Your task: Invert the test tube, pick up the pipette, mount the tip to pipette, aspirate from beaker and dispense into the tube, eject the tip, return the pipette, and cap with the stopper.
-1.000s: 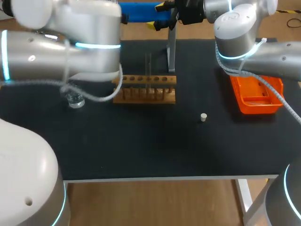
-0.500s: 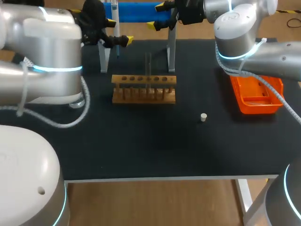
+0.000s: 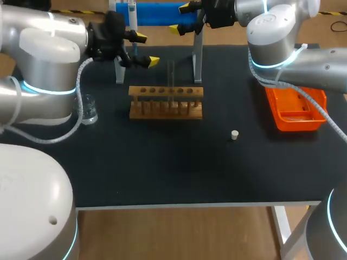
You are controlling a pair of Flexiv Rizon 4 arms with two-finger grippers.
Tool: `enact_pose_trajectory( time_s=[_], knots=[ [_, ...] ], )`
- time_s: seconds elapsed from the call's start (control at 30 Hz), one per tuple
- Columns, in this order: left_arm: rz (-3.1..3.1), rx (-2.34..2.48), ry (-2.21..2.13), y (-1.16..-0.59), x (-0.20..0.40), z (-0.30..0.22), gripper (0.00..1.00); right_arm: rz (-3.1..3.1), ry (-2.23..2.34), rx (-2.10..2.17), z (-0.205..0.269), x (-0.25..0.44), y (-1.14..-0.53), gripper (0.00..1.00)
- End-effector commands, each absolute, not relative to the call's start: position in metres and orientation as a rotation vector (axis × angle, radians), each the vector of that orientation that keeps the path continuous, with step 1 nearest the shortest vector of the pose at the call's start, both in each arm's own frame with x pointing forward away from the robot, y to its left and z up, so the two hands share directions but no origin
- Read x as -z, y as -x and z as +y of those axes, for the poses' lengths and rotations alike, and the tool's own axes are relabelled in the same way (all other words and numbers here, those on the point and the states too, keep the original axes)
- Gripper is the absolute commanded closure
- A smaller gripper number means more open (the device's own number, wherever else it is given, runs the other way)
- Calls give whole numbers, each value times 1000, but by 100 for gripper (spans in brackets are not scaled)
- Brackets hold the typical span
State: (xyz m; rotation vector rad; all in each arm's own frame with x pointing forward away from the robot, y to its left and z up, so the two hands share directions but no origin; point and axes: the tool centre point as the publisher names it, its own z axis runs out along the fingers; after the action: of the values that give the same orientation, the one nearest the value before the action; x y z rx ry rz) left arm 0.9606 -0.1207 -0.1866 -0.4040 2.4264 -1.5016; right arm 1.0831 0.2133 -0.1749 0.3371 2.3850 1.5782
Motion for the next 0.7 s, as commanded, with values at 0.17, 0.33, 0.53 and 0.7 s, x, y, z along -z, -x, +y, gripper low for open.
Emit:
enact_pose_trajectory(
  time_s=[0.17, 0.33, 0.53, 0.7],
  knots=[
    [2601, 1554, 265, -973, 201, -133, 0, 2389, -336, -1576, 213, 174, -1084, 0],
    [2637, 1563, 236, -978, 212, -140, 0, 2389, -336, -1576, 213, 174, -1084, 0],
    [2657, 1576, 200, -986, 221, -149, 0, 2389, -336, -1576, 213, 174, -1084, 0],
    [2670, 1574, 180, -990, 229, -156, 0, 2389, -336, -1576, 213, 174, -1084, 0]
  ],
)
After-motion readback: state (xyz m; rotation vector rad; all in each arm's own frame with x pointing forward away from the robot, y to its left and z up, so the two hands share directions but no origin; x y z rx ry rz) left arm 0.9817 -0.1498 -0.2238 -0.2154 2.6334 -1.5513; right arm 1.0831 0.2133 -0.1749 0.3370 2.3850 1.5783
